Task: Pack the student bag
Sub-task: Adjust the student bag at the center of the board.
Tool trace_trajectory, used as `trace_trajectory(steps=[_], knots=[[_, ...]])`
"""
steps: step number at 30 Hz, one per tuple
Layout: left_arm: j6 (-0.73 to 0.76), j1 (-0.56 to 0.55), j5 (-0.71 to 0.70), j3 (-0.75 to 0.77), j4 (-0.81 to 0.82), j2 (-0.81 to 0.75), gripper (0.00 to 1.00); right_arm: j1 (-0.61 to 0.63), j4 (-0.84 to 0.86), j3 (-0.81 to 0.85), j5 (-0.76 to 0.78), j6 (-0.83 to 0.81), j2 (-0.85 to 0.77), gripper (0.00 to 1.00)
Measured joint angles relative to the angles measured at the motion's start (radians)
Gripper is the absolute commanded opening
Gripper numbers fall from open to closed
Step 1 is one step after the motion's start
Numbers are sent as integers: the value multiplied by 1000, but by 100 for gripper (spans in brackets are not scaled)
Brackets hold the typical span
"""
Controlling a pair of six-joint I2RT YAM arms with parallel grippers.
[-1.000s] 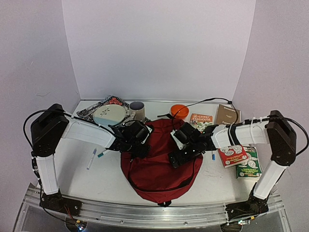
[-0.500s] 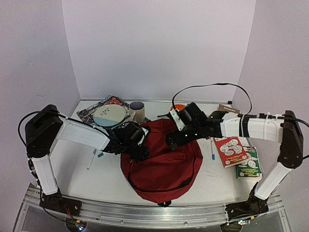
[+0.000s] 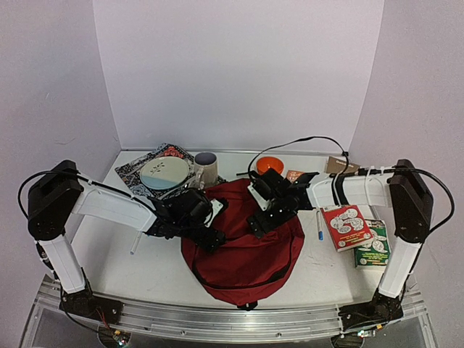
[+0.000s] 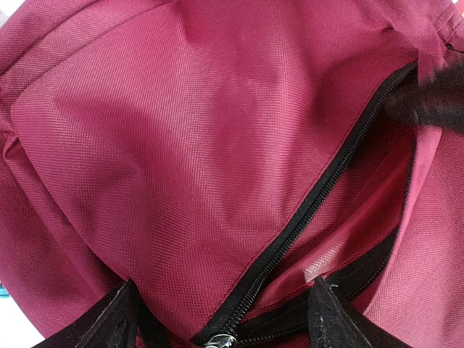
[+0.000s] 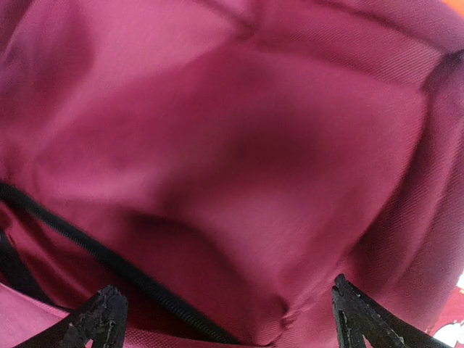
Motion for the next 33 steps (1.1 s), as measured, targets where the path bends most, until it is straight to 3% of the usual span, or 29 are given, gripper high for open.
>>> trace_trajectory(steps=[8,19,25,33], knots=[[-1,-11,-2,-29,36,0,84,37,-17,-17,32,-26,16,98],[-5,-27,-35,-97,134,0,84,45,-63,106,69,-79,35,97],[-5,-30,-42,-98,140,0,84,45,-91,119,94,-107,35,91],[-5,-31,-43,-98,140,0,84,45,-134,119,139,-146,55,71]])
